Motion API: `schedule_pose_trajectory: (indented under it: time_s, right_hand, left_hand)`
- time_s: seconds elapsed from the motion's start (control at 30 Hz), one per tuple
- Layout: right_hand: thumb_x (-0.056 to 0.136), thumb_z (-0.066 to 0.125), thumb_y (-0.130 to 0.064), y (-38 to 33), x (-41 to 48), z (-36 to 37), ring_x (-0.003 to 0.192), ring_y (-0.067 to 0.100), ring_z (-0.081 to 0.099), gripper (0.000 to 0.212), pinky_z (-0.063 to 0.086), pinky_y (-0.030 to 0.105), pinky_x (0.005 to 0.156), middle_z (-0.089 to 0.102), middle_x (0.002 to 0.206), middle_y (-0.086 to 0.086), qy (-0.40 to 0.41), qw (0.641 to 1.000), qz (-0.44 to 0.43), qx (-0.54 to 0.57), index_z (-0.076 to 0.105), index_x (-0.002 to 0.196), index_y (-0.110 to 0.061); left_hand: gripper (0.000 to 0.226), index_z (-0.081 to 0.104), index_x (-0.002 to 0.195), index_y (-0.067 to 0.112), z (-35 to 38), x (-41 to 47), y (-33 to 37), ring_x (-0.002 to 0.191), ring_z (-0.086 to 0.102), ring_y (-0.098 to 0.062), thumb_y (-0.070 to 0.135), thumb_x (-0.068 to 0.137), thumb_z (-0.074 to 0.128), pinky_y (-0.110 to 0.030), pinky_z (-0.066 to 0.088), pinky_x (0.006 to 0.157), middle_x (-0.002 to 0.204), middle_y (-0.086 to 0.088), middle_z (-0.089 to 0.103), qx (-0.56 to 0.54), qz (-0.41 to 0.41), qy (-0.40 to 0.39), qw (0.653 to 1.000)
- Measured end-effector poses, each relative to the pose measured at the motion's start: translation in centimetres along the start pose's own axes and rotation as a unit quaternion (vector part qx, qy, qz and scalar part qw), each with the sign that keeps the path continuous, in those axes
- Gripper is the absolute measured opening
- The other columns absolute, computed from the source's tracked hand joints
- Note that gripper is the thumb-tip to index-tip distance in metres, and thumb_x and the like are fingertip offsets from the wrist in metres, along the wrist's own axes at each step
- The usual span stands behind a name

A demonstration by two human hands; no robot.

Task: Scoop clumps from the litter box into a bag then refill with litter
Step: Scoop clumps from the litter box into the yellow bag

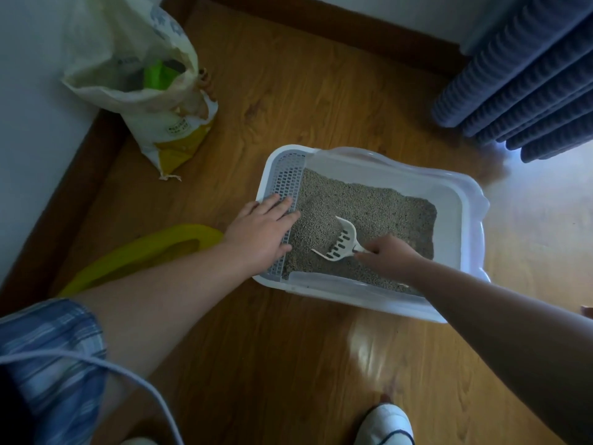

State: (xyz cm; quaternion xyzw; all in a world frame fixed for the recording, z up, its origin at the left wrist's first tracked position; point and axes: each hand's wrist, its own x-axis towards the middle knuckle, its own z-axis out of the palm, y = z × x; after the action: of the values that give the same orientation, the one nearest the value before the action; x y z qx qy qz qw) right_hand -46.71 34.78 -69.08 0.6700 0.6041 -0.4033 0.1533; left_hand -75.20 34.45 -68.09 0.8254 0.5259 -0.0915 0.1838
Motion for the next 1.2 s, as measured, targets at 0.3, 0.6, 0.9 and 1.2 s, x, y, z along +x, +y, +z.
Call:
schedule_pose_trajectory:
  time_s: [0.3, 0.6, 0.9, 1.2]
  right_hand:
    - [0.091, 0.067, -0.043, 1.6, -2.0, -0.8, 0.050, 0.005, 0.055, 0.021, 0.044, 0.025, 0.055, 0.059, 0.059, -0.004, 0.038, 0.993, -0.041, 0.105, 0.073, 0.080, -0.026]
    - [0.095, 0.062, -0.038, 1.1, -3.5, -1.6, 0.043, 0.003, 0.050, 0.035, 0.041, 0.024, 0.054, 0.060, 0.054, -0.003, 0.076, 0.983, -0.042, 0.163, 0.063, 0.063, -0.024]
    - [0.096, 0.063, -0.034, 0.5, -3.8, -2.5, 0.050, 0.005, 0.057, 0.030, 0.043, 0.022, 0.054, 0.062, 0.058, -0.005, 0.094, 0.976, -0.085, 0.175, 0.067, 0.067, -0.043]
    - [0.095, 0.063, -0.035, 0.0, -3.9, -1.9, 0.055, 0.009, 0.057, 0.015, 0.050, 0.030, 0.060, 0.060, 0.063, -0.004, 0.074, 0.982, -0.082, 0.156, 0.072, 0.084, -0.030]
  left_hand:
    - [0.070, 0.017, 0.158, 0.028, -0.1, 0.1, 0.1, 0.153, 0.001, -0.020, 0.048, 0.099, 0.049, -0.044, 0.009, 0.121, 0.167, 0.002, 0.004, -0.007, 0.002, -0.003, 1.000]
    - [0.070, 0.016, 0.158, 0.028, -0.3, 0.0, 0.2, 0.153, 0.000, -0.020, 0.048, 0.099, 0.049, -0.043, 0.008, 0.121, 0.167, 0.001, 0.004, -0.009, -0.001, -0.009, 1.000]
    - [0.070, 0.020, 0.157, 0.027, -0.3, 0.1, 0.1, 0.153, 0.002, -0.021, 0.048, 0.098, 0.051, -0.045, 0.010, 0.122, 0.167, 0.001, 0.006, -0.016, -0.001, -0.006, 1.000]
    - [0.071, 0.018, 0.157, 0.028, -0.3, 0.0, 0.2, 0.153, 0.001, -0.020, 0.048, 0.098, 0.050, -0.045, 0.008, 0.121, 0.167, 0.001, 0.005, -0.012, -0.003, -0.007, 1.000]
